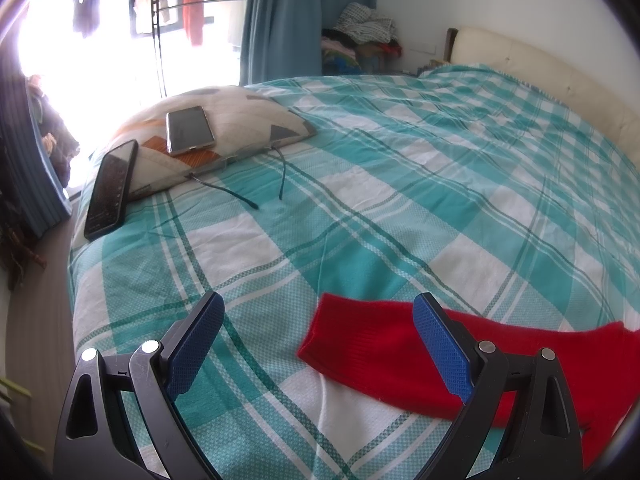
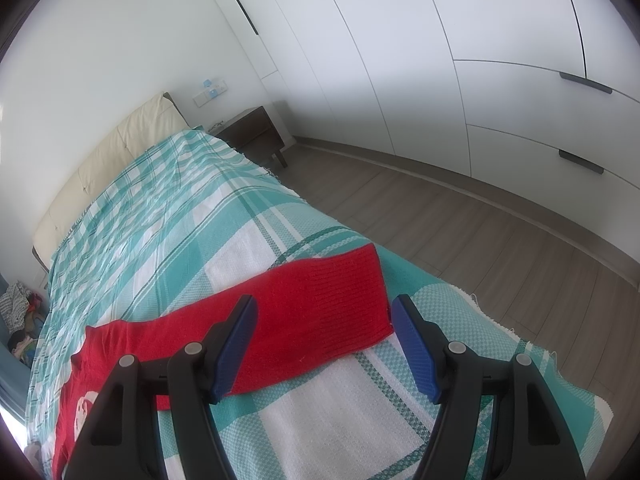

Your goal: Fold small clothes

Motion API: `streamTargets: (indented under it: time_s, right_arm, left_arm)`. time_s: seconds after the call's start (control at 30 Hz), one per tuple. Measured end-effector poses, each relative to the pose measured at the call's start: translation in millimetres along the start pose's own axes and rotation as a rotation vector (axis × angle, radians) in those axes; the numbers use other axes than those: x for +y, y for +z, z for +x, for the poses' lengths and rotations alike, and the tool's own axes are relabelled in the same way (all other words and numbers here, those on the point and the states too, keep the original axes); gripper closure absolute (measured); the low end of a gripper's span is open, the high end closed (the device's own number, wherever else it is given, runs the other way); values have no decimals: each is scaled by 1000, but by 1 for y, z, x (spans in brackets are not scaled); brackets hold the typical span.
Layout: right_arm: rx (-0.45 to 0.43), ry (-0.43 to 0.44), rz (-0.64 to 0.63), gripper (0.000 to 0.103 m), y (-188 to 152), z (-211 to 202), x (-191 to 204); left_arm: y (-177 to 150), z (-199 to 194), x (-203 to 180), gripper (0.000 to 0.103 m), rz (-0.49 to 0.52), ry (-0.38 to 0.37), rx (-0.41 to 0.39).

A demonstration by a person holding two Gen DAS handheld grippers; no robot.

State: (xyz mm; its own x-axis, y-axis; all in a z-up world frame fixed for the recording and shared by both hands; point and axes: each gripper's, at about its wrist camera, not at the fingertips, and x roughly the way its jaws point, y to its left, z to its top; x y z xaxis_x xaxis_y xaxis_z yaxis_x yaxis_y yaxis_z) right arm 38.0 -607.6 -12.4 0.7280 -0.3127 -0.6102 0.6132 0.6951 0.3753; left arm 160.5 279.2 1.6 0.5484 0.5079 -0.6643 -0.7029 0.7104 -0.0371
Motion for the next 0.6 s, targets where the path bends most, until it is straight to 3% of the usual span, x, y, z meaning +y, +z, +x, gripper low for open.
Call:
streamTargets:
  time_s: [0.6]
  right_arm:
    - [4, 1, 11, 34, -5, -2, -2]
  left_arm:
    - [0, -1, -1, 7, 2, 1, 1]
